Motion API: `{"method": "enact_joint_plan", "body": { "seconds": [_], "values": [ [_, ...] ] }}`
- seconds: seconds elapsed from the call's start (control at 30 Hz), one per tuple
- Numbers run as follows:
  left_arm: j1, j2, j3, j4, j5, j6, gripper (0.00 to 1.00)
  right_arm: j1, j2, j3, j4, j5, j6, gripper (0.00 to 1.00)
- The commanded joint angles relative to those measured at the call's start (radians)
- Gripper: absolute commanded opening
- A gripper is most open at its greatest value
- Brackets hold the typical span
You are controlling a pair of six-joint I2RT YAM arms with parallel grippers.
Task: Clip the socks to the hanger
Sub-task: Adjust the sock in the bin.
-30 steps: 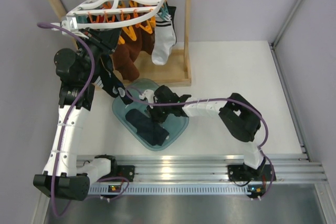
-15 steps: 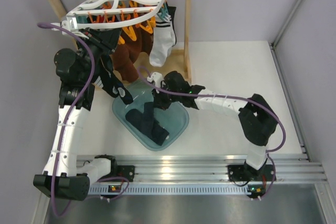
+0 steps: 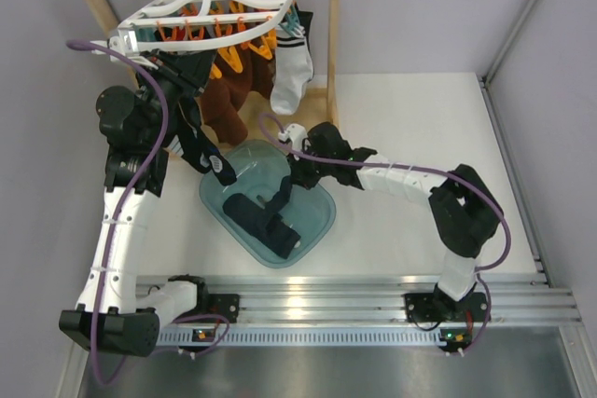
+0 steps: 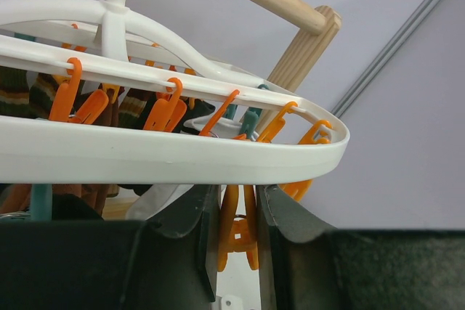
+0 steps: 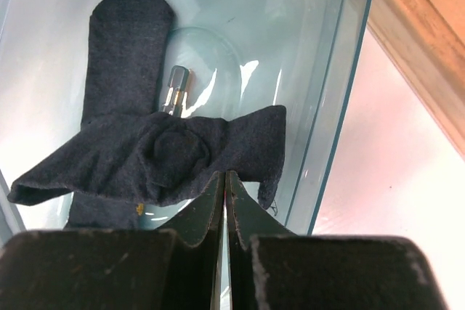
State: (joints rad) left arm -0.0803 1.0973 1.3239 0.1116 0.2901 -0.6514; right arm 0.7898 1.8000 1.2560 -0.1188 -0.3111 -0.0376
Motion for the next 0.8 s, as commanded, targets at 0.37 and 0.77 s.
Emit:
{"method": "enact_joint_plan", "body": {
  "seconds": [0.37,0.77],
  "values": [
    [0.013,0.006,0.011,0.010,-0.048,0.007,0.00,0.106,0.097,0.151,-0.162,-0.097,-0.557,0.00],
    [0.013,0.010,0.021,0.016,-0.045,0.006,0.00,0.085,0.090,0.123,-0.128,-0.006,-0.497,0.41]
  ]
}}
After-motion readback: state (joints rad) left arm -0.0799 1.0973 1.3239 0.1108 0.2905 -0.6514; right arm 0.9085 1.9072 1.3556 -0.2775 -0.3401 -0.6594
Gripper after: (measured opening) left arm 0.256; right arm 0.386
